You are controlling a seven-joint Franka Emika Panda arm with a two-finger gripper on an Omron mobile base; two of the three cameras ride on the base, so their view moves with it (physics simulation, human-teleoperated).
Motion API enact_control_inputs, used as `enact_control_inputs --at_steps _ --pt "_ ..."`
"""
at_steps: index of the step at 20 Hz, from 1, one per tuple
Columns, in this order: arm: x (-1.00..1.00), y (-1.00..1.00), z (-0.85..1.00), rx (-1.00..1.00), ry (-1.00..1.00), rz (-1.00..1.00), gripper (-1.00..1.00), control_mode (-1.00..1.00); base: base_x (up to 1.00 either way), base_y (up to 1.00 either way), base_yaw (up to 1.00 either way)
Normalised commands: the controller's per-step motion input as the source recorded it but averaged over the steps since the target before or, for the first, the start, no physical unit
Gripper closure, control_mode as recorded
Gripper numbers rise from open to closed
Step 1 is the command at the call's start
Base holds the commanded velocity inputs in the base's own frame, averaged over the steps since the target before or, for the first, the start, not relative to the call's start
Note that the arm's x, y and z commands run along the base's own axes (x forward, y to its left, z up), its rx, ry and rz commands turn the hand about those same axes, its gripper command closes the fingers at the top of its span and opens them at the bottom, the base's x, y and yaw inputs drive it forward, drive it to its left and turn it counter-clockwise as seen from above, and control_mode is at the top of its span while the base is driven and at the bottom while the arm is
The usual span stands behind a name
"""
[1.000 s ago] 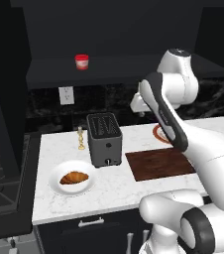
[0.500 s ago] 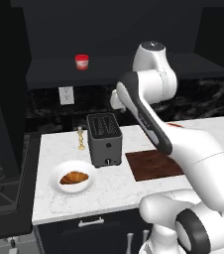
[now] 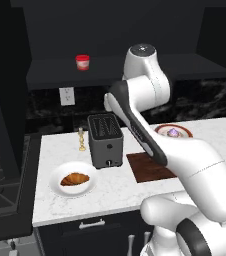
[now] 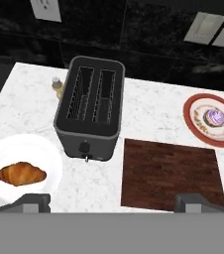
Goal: From the different types of pastries on the counter, select a croissant and place it on the cutting board. Then retrieve a jar of jam from the cabinet and place it alongside the croissant on the cutting board.
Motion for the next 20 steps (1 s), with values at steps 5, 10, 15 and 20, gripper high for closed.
enact_control_inputs --at_steps 5,10,15,20 --pt "0.00 0.32 0.10 0.07 -0.07 0.00 -1.00 -1.00 0.00 0.00 0.00" --pt "0.02 0.61 0.43 0.00 -0.05 0.00 -1.00 -1.00 0.00 0.00 0.00" --pt "0.39 0.28 0.41 0.00 -0.04 0.01 -1.00 -1.00 0.00 0.00 0.00" --pt "0.40 0.15 0.35 0.00 -0.05 0.02 -1.00 -1.00 0.00 0.00 0.00"
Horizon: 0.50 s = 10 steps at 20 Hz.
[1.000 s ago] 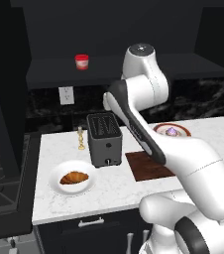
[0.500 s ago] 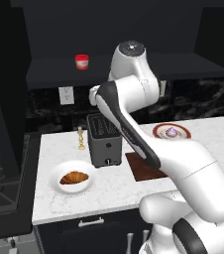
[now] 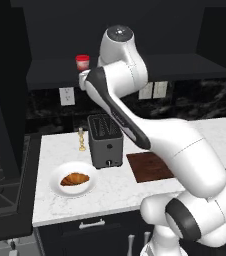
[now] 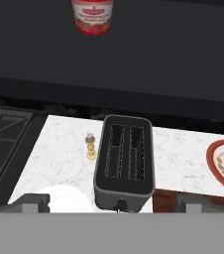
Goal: From the different types of pastries on the counter, select a croissant and place it on the cutting board. Then retrieve a jar of jam from the cabinet and place it alongside the croissant on the cutting board.
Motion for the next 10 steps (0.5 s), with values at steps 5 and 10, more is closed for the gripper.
enact_control_inputs --at_steps 5,10 --pt "0.04 0.18 0.28 0.00 -0.11 0.02 -1.00 -1.00 0.00 0.00 0.00" --pt "-0.02 0.12 0.29 0.00 -0.27 0.00 -1.00 -1.00 0.00 0.00 0.00"
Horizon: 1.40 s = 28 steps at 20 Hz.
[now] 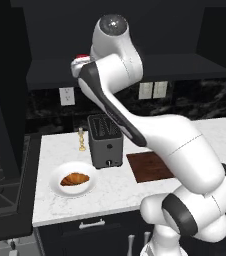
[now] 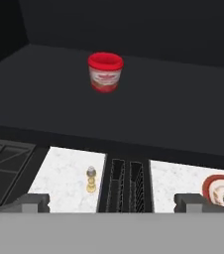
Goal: From the different types of pastries on the counter, select a croissant and place it on the cutting board. Then retrieve a jar of jam from the cabinet and place it alongside the croissant on the cutting board.
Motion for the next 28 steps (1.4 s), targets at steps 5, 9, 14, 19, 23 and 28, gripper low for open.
enact_control_inputs --at_steps 5,9,14,19,23,28 --pt "0.00 0.11 0.17 0.00 -0.23 0.00 -1.00 -1.00 0.00 0.00 0.00" --pt "0.11 0.02 0.10 0.00 -0.11 0.00 -1.00 -1.00 0.00 0.00 0.00" --pt "0.30 0.00 0.23 0.02 0.04 0.00 -1.00 -1.00 0.00 0.00 0.00" --pt "0.27 0.00 0.18 0.00 0.08 0.00 -1.00 -1.00 0.00 0.00 0.00" --pt "0.34 0.00 0.07 0.00 0.10 0.00 -1.00 -1.00 0.00 0.00 0.00" --pt "0.19 0.00 0.00 0.00 0.03 0.00 -1.00 -1.00 0.00 0.00 0.00"
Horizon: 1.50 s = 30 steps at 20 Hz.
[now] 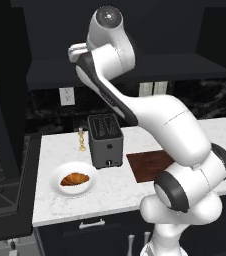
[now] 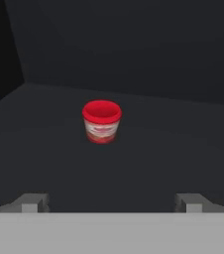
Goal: From the different types of pastries on the counter, select a croissant and place it on the cutting board. Then retrieve a jar of jam from the cabinet and place it alongside the croissant on the cutting board.
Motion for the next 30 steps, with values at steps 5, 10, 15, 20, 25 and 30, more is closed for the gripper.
enact_control_inputs --at_steps 5,10,15,20,25,30 --pt "0.04 0.00 -0.02 0.00 -0.04 0.00 -1.00 -1.00 0.00 0.00 0.00" --pt "0.06 0.00 -0.20 0.00 -0.13 0.00 -1.00 -1.00 0.00 0.00 0.00" --pt "0.23 0.00 -0.12 0.00 -0.09 0.01 -1.00 -1.00 0.00 0.00 0.00" --pt "0.58 0.19 0.00 0.00 0.00 0.01 -1.00 -1.00 0.00 0.00 0.00" --pt "0.54 0.15 0.00 0.00 0.02 0.01 -1.00 -1.00 0.00 0.00 0.00" --pt "0.41 0.10 0.00 0.00 0.06 0.00 -1.00 -1.00 0.00 0.00 0.00"
